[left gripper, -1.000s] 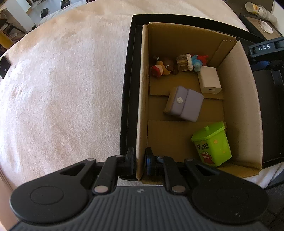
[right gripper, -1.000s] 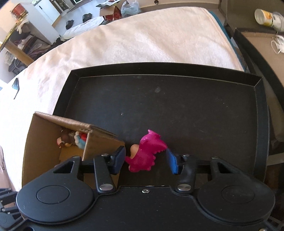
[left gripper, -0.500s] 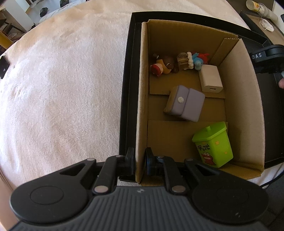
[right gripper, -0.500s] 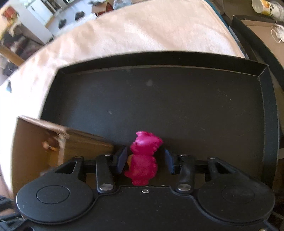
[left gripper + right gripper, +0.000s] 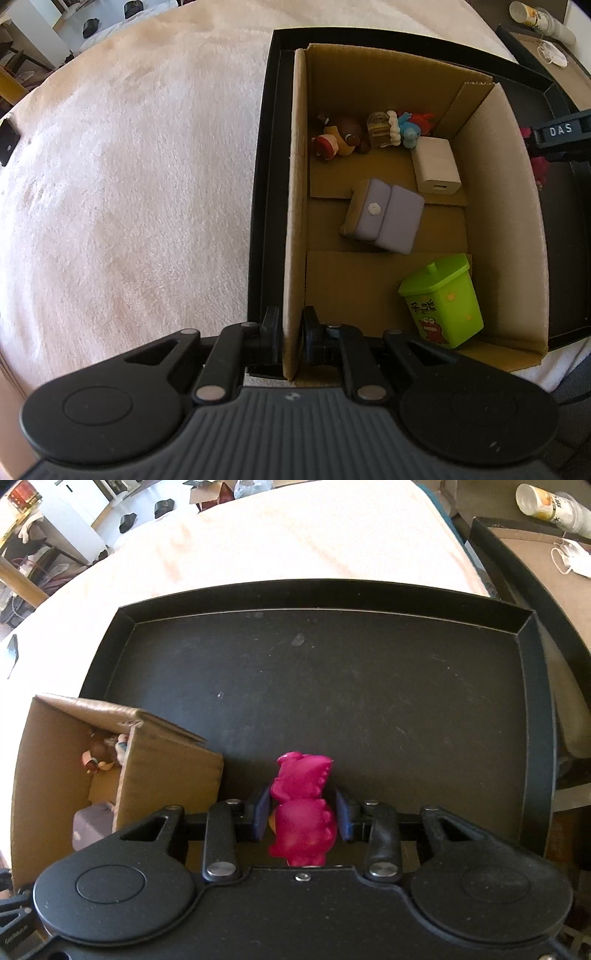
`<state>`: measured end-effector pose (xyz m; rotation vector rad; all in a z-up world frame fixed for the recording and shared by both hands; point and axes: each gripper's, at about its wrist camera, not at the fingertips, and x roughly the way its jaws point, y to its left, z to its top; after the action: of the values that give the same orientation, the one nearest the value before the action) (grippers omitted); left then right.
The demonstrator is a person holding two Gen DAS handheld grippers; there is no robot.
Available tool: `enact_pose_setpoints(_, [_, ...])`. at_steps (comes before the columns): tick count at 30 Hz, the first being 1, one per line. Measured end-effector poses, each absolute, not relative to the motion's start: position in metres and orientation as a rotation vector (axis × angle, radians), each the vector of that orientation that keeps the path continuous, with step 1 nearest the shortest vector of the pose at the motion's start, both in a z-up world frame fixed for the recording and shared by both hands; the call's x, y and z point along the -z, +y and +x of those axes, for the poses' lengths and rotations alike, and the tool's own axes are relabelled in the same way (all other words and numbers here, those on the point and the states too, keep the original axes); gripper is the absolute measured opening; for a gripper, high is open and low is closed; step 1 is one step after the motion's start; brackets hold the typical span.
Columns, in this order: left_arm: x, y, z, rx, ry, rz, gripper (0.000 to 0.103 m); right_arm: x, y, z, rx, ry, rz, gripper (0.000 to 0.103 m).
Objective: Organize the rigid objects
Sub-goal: 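Carry the pink dinosaur with the right gripper and release it into the box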
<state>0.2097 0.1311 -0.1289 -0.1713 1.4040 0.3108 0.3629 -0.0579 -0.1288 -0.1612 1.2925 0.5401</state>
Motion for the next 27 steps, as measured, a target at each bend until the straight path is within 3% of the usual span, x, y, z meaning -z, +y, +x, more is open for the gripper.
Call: enact_pose_setpoints(27, [0.108, 0.139, 0.192, -0.271, 1.348, -0.225, 0.012, 0.042, -0.038, 0.318, -0.58, 1.163, -0.213, 0.036])
